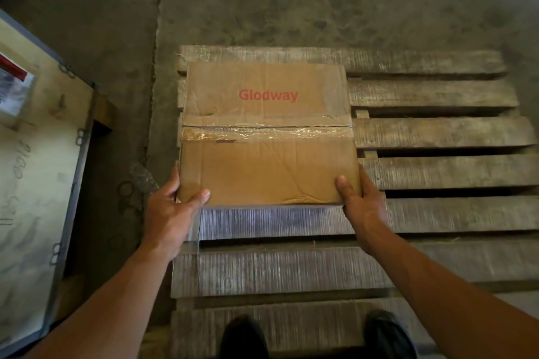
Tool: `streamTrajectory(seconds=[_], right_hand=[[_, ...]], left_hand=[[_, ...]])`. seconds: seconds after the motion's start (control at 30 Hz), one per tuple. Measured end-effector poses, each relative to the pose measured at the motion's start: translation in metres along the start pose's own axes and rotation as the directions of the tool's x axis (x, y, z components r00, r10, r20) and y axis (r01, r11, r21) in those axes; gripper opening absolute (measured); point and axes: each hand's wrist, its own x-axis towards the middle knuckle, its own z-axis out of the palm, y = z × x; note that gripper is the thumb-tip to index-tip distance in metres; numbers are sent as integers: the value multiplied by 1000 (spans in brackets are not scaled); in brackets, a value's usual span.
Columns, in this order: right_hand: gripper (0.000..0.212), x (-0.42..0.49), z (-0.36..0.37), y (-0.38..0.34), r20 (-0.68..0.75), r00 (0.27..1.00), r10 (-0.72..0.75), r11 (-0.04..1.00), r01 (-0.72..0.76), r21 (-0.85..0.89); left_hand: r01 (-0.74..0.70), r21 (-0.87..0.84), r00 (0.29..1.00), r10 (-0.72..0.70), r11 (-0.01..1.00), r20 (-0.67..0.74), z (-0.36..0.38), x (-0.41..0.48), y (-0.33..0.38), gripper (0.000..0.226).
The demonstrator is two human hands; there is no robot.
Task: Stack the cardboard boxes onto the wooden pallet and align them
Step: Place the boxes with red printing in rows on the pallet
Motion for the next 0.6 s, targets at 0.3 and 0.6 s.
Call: streamTrajectory(seconds=[0.3,0.6], right_hand=[[66,-2,-3,-4,18,999,-34,999,34,-27],[69,-22,-35,-50,-3,970,-244,841,211,-498]], left_hand=[[-5,75,1000,5,997,5,0,-2,1,76],[-227,735,959,277,639,55,-7,-28,51,80]])
